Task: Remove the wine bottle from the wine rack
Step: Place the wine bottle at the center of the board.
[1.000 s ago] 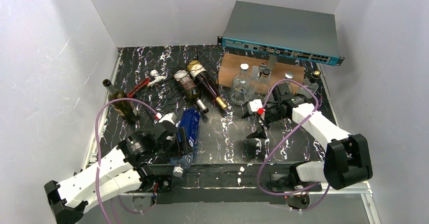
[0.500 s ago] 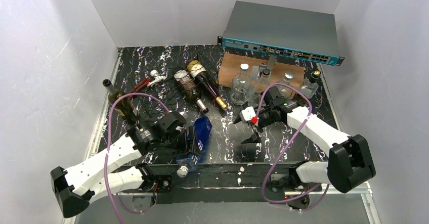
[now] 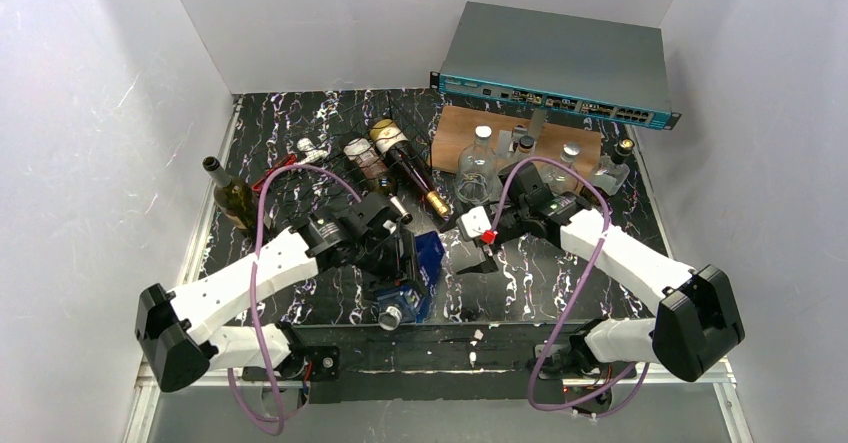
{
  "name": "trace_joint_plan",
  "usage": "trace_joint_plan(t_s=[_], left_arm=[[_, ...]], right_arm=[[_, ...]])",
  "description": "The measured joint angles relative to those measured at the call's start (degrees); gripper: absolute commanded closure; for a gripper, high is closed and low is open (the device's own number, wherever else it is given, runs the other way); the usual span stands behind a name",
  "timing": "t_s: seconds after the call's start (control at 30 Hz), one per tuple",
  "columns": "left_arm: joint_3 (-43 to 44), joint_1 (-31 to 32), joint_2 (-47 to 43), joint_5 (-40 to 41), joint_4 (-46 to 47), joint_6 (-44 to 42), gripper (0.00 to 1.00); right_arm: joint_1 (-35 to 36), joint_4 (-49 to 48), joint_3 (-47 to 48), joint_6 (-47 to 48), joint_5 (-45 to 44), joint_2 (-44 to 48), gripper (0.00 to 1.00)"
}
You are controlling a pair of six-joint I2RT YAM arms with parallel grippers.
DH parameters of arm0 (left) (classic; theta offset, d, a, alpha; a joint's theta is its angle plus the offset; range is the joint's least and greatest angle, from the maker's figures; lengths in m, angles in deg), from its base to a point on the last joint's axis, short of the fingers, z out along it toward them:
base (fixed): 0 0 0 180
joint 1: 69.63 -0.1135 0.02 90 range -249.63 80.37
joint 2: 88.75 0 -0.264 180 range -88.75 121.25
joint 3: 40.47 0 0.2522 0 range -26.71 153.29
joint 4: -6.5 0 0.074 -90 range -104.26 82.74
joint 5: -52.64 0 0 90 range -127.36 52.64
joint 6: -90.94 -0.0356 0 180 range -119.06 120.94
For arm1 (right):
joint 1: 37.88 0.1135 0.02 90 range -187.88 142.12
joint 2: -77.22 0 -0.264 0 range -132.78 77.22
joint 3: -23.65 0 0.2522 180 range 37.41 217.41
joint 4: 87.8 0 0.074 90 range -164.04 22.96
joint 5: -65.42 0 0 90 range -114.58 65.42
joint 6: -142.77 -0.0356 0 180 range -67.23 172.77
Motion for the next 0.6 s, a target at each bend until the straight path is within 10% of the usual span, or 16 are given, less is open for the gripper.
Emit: trace_joint_plan(t_s=[0.6], left_arm=[[7.1, 0.0, 9.9, -7.5, 0.9, 0.2, 1.00]], right_arm=[[2.3, -13.0, -5.3, -12.5, -0.2, 1.1, 0.02]])
